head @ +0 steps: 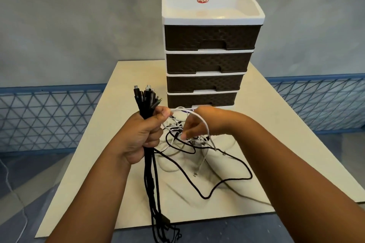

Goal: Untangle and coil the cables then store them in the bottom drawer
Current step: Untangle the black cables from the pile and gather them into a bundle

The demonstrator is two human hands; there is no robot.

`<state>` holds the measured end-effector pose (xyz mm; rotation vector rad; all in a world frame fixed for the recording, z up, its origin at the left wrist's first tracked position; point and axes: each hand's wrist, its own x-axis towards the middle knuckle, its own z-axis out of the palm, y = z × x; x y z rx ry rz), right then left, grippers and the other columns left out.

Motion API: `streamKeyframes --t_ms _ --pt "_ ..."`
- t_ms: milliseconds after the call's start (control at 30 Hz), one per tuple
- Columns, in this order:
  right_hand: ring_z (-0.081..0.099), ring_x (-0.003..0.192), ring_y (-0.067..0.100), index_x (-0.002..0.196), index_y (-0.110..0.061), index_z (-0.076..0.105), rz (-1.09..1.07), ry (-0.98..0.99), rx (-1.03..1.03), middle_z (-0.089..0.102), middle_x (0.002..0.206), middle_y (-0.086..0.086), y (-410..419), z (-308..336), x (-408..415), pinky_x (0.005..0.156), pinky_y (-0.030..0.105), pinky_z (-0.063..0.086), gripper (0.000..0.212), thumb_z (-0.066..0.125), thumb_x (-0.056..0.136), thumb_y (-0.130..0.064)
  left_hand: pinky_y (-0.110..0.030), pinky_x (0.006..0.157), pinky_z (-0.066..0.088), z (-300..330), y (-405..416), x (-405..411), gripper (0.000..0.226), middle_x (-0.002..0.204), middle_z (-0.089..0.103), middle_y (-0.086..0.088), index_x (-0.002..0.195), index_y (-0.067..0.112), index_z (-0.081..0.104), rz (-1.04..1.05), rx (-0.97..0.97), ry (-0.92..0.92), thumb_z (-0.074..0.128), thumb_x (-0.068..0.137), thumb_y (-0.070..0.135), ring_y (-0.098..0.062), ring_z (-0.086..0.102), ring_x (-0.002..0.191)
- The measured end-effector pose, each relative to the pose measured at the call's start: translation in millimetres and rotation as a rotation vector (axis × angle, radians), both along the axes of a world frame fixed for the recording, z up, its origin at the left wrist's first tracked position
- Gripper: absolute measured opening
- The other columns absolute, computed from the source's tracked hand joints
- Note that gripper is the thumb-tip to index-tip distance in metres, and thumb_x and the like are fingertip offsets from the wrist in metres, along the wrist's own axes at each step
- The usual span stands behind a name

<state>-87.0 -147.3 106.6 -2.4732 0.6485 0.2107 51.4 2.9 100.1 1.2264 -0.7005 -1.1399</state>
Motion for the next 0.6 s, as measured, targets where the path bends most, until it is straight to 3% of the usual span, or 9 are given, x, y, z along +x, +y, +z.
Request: streamKeyframes --t_ms 67,167,267,333,400,467,533,600 --pt "0.068 0.078 0.010 0.093 -0.023 0.076 0.057 0.121 0.052 0.075 0.084 -0.005 5 -12 10 0.078 0.033 0.057 0.034 0.071 0.080 -0.055 -0.015 0.040 0.011 -1 2 2 0.025 0.048 0.023 0.009 0.092 0.012 0.057 0.005 -0.002 -0.001 0.066 0.075 0.028 -0.004 0.017 0.037" --pt "0.068 0.071 0.012 0.092 -0.013 0.075 0.061 0.100 0.221 0.076 0.079 0.001 11 -28 14 0.084 0.036 0.056 0.025 0.071 0.086 -0.037 -0.015 0.040 0.011 -3 6 4 0.021 0.049 0.024 0.008 0.088 0.014 0.056 0.002 -0.009 0.000 0.067 0.075 0.027 -0.004 0.017 0.038" --pt "0.061 0.064 0.008 0.093 -0.022 0.075 0.008 -0.055 0.198 0.069 0.071 -0.002 11 -17 1 0.070 0.036 0.054 0.020 0.060 0.095 -0.035 -0.017 0.041 0.010 -4 7 6 0.021 0.049 0.024 0.008 0.088 0.014 0.057 0.005 -0.016 -0.008 0.067 0.075 0.028 -0.004 0.017 0.039" --pt "0.057 0.060 -0.004 0.095 -0.022 0.075 -0.047 -0.155 0.210 0.065 0.066 -0.017 11 4 -10 0.060 0.021 0.049 0.028 0.053 0.098 -0.040 -0.017 0.041 0.010 -4 7 7 0.022 0.049 0.024 0.008 0.088 0.014 0.058 0.021 -0.021 -0.015 0.067 0.076 0.029 -0.004 0.017 0.039" --pt "0.061 0.066 -0.010 0.095 -0.015 0.077 -0.082 -0.221 0.269 0.067 0.065 -0.024 9 26 -19 0.069 0.012 0.048 0.036 0.052 0.097 -0.040 -0.018 0.042 0.010 -3 5 7 0.022 0.049 0.024 0.008 0.089 0.013 0.059 0.042 -0.023 -0.014 0.066 0.076 0.030 -0.004 0.017 0.039" --pt "0.065 0.085 -0.005 0.092 -0.016 0.078 -0.096 -0.295 0.278 0.074 0.084 -0.014 5 40 -23 0.087 0.022 0.049 0.033 0.057 0.094 -0.040 -0.019 0.043 0.009 -3 2 7 0.022 0.049 0.024 0.009 0.089 0.014 0.059 0.064 -0.022 -0.013 0.066 0.076 0.030 -0.004 0.017 0.039" --pt "0.064 0.080 -0.004 0.093 -0.013 0.078 -0.119 -0.398 0.281 0.074 0.084 -0.010 3 51 -27 0.079 0.021 0.044 0.031 0.058 0.093 -0.037 -0.019 0.044 0.008 -4 -1 7 0.022 0.049 0.023 0.009 0.087 0.015 0.058 0.080 -0.014 -0.016 0.067 0.074 0.031 -0.004 0.016 0.039" --pt "0.059 0.067 0.001 0.095 -0.007 0.075 -0.164 -0.534 0.303 0.068 0.070 -0.010 0 57 -30 0.071 0.018 0.038 0.032 0.057 0.094 -0.033 -0.019 0.044 0.007 -5 -3 7 0.023 0.049 0.022 0.010 0.086 0.016 0.057 0.089 -0.008 -0.015 0.068 0.073 0.032 -0.005 0.015 0.040"
